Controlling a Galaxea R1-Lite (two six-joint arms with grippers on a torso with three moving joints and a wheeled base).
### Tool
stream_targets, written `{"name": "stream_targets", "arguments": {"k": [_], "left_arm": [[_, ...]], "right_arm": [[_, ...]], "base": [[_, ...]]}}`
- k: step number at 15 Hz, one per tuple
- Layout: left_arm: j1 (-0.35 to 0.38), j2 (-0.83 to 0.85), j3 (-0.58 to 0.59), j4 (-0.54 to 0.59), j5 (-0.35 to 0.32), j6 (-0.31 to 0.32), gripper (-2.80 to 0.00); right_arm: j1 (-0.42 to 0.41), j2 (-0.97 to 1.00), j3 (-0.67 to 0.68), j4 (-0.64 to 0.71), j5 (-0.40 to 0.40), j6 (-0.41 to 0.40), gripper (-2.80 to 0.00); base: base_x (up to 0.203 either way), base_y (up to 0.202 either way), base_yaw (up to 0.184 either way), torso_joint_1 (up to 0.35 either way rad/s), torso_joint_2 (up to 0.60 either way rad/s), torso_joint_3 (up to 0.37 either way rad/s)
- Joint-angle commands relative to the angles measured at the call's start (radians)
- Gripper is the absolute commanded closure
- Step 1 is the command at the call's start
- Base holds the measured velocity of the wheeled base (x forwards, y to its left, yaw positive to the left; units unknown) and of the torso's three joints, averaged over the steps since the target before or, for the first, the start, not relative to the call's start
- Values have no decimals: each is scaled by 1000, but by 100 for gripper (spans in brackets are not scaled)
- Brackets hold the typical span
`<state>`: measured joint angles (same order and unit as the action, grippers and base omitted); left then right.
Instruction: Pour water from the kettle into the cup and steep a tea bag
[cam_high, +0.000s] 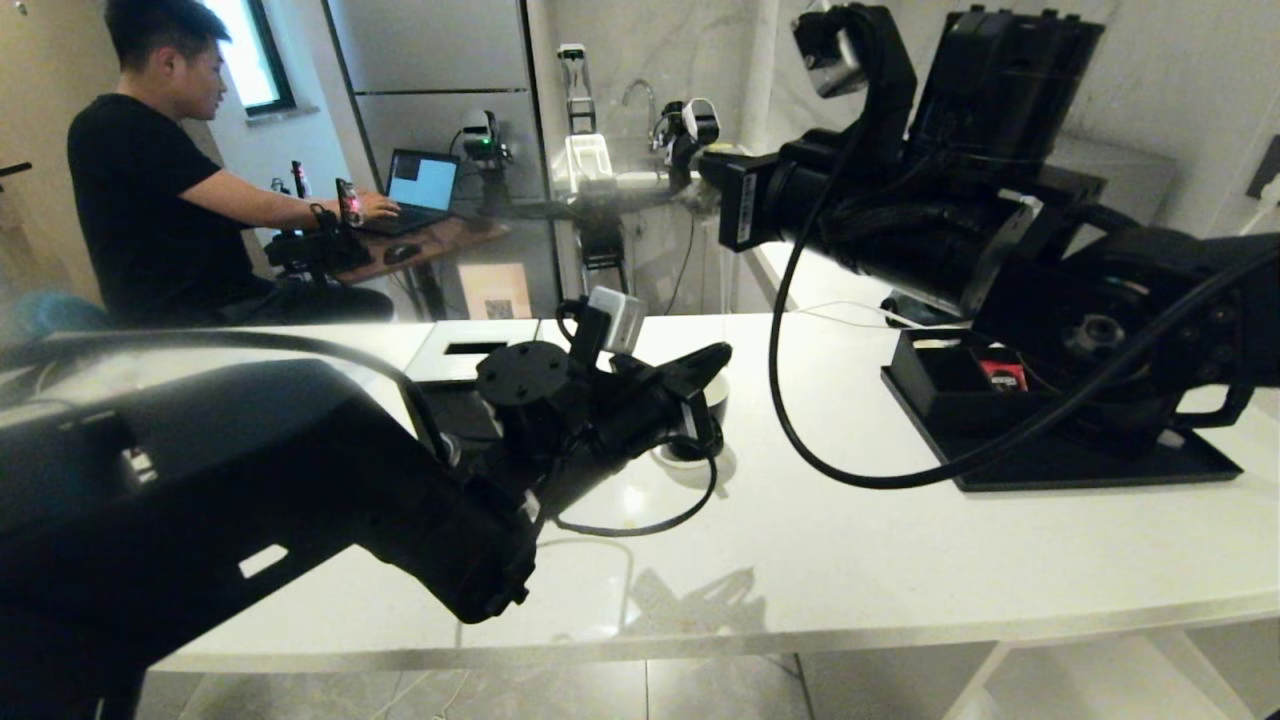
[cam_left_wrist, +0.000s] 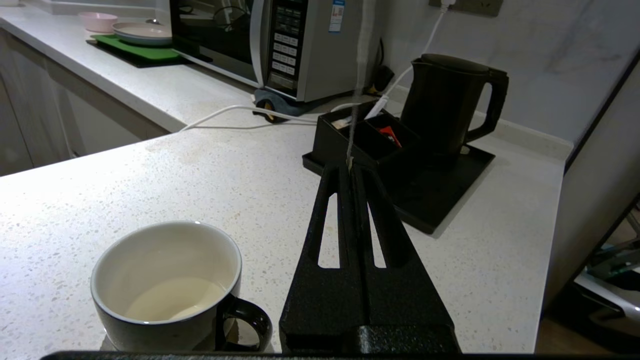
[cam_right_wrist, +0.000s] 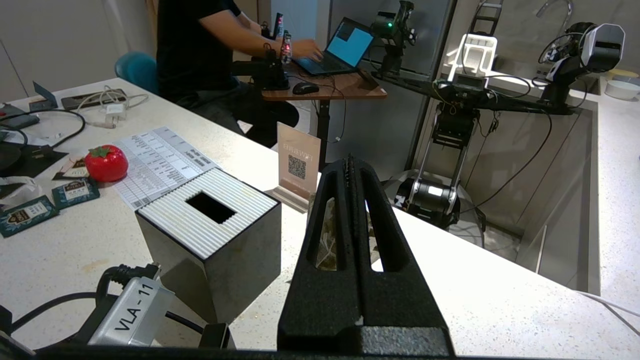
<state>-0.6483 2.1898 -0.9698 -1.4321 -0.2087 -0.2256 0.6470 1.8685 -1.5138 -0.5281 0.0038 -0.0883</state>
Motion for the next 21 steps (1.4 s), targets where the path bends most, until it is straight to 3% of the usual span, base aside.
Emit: {"name": "stream_targets", "arguments": {"k": [1, 21], "left_arm": [[1, 2, 0, -8, -1, -1, 0], [20, -78, 10, -10, 25, -21, 0]], "right_arm": [[0, 1, 0, -4, 1, -1, 0], [-66, -6, 60, -16, -1, 21, 0]], "base": [[0, 0, 0, 0, 0, 0], [0, 0, 0, 0, 0, 0]]}}
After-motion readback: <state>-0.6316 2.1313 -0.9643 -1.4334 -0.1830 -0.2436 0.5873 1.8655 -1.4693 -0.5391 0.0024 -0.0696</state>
